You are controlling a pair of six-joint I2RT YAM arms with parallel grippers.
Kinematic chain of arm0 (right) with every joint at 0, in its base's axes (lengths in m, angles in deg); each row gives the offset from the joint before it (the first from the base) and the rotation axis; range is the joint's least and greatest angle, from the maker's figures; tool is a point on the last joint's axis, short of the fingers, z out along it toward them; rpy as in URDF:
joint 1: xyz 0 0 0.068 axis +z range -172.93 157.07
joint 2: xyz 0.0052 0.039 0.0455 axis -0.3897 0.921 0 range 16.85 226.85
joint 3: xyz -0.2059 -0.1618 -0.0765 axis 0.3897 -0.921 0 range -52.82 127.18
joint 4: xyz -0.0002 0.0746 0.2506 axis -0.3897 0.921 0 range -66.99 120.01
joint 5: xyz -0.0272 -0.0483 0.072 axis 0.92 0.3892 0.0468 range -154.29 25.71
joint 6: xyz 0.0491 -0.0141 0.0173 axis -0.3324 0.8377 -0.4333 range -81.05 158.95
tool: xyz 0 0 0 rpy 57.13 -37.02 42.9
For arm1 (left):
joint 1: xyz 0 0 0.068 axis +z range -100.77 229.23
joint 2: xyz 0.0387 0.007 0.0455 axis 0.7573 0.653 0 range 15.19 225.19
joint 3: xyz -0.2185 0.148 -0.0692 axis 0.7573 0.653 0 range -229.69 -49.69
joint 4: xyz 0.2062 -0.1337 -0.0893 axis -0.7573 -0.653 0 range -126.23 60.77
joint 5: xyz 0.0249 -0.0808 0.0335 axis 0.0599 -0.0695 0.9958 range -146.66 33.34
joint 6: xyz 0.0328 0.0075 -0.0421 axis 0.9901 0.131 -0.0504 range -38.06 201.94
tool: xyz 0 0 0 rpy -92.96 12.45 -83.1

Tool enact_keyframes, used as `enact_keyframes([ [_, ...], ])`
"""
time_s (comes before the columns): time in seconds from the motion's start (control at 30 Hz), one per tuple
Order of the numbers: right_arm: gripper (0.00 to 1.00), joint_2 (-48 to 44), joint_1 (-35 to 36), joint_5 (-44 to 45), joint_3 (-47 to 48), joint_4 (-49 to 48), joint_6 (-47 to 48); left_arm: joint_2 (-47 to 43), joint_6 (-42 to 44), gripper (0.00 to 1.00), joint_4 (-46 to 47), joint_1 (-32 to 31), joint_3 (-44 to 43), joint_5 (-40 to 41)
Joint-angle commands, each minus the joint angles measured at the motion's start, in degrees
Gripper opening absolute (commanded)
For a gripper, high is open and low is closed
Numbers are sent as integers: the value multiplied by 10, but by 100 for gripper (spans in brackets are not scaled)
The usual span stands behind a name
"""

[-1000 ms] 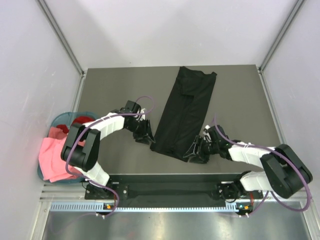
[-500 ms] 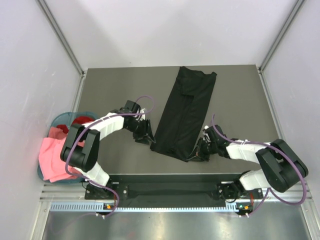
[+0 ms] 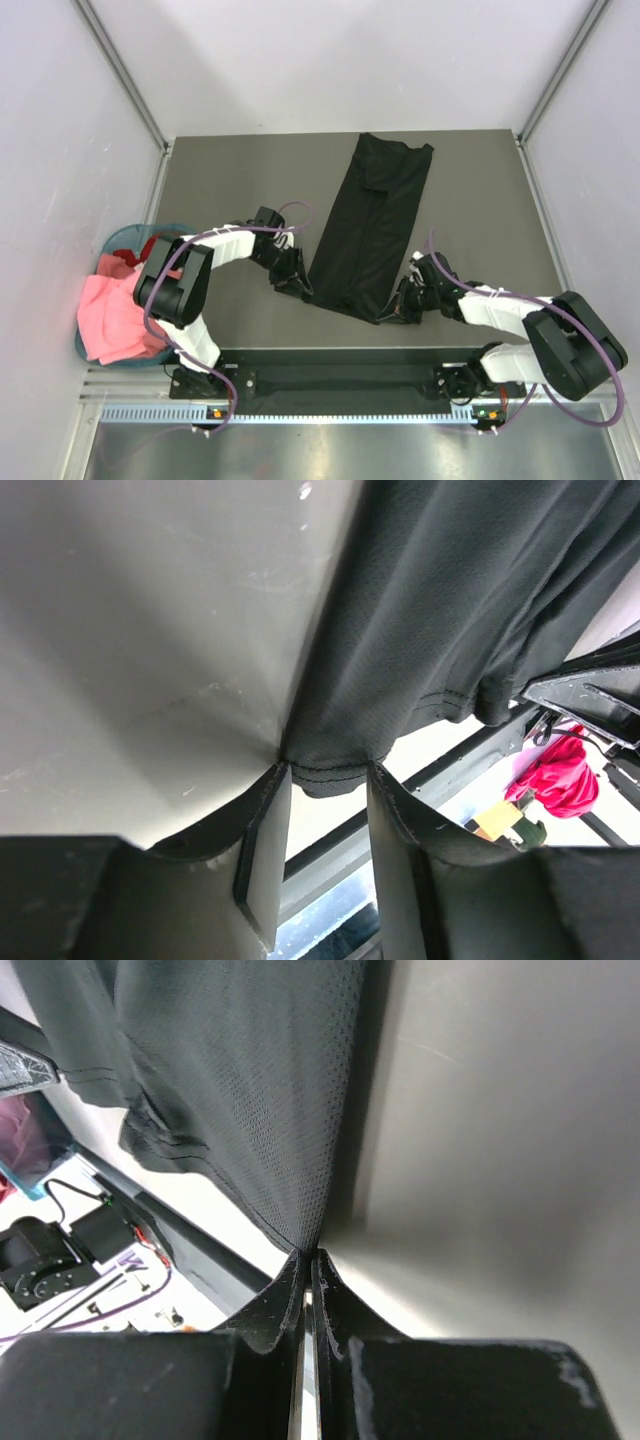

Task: Fold and stack the t-shirts
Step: Fold the tshirt

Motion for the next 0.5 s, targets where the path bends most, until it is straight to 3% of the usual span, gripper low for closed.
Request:
enact_keyframes([
  [0.0, 0, -4, 8, -2, 0, -7, 13, 6, -3, 40, 10, 2, 8, -14],
  [0.13, 0, -7, 8, -4, 1, -6, 14, -6, 4, 38, -26, 2, 1, 29],
  [0.23, 0, -12, 7, -3, -2, -6, 16, -26, 19, 43, -51, 2, -2, 67],
  [0.47, 0, -10, 7, -7, -5, -6, 17, -12, 1, 45, -8, 2, 19, 17],
])
